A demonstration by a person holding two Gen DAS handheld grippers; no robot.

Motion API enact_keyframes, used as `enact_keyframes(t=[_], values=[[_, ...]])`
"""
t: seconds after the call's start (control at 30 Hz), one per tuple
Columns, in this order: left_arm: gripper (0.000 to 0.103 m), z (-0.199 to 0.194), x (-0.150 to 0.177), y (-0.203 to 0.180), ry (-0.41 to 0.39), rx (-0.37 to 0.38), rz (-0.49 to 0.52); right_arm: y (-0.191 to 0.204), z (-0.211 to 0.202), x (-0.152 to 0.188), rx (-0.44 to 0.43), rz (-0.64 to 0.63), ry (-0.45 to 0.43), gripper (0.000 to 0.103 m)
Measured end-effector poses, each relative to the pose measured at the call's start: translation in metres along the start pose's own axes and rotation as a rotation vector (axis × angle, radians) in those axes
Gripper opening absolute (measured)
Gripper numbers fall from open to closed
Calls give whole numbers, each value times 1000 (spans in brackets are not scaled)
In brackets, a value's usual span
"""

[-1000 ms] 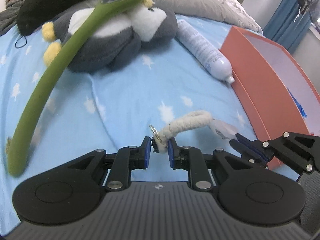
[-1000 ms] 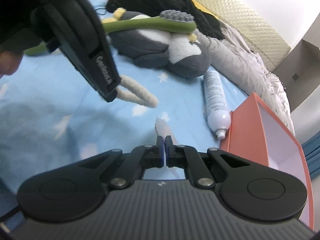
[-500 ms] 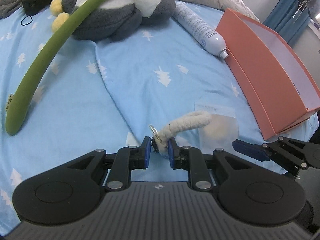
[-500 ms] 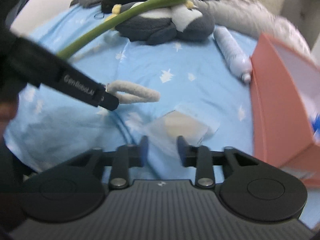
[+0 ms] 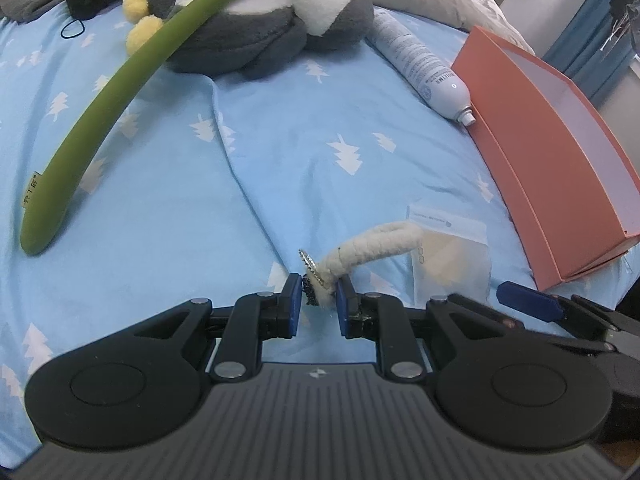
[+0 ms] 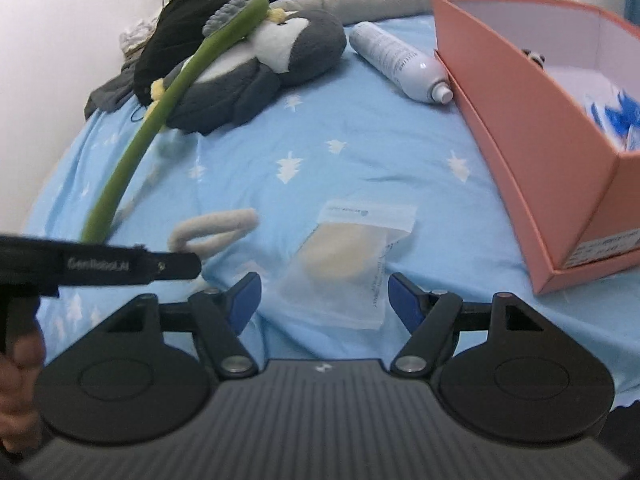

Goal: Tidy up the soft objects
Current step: 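Lift the keychain with the left tool while the right tool grasps the clear bag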

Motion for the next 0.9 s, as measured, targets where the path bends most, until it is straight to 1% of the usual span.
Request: enact_keyframes(t=[0.13, 0.23, 0.33, 0.43, 0.5, 0.53, 0.57, 0.6, 0.77, 0.9], values=[[22, 2, 1, 1, 4, -1, -7, -4, 7, -6, -6, 72, -13, 72], [22, 4, 0, 2, 7, -1, -12, -6, 19, -12, 9, 118, -8, 72], [22, 5, 0, 3, 8, -4, -17, -4, 32, -14, 51, 103, 14, 72], [22, 5, -2, 5, 6, -8, -25, 2, 40, -14, 75, 41, 30, 73], [22, 5, -4, 7, 4, -15, -28, 7, 43, -14, 90, -12, 44, 65], [22, 5, -5, 8, 3, -19, -29, 8, 44, -14, 102, -25, 47, 63], [22, 4, -5, 8, 0, -19, -30, 8, 43, -14, 106, -28, 46, 56], [22, 3, -7, 9, -4, -19, -32, 8, 42, -14, 104, -28, 46, 52], [22, -1, -10, 9, -12, -19, -37, 5, 34, -14, 103, -23, 39, 43], [22, -11, -12, 5, -28, -14, -28, 7, 22, -15, 101, -24, 20, 42]])
Point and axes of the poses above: each gripper's, at about its wrist camera, not at the fingertips, and z roughly the way its jaws point, y to its left, x to its underside, the point moved 2 cm from there along z, roughly the way its jaws point, and after that the axes turned 5 degrees about y, right-handed, at the moved point
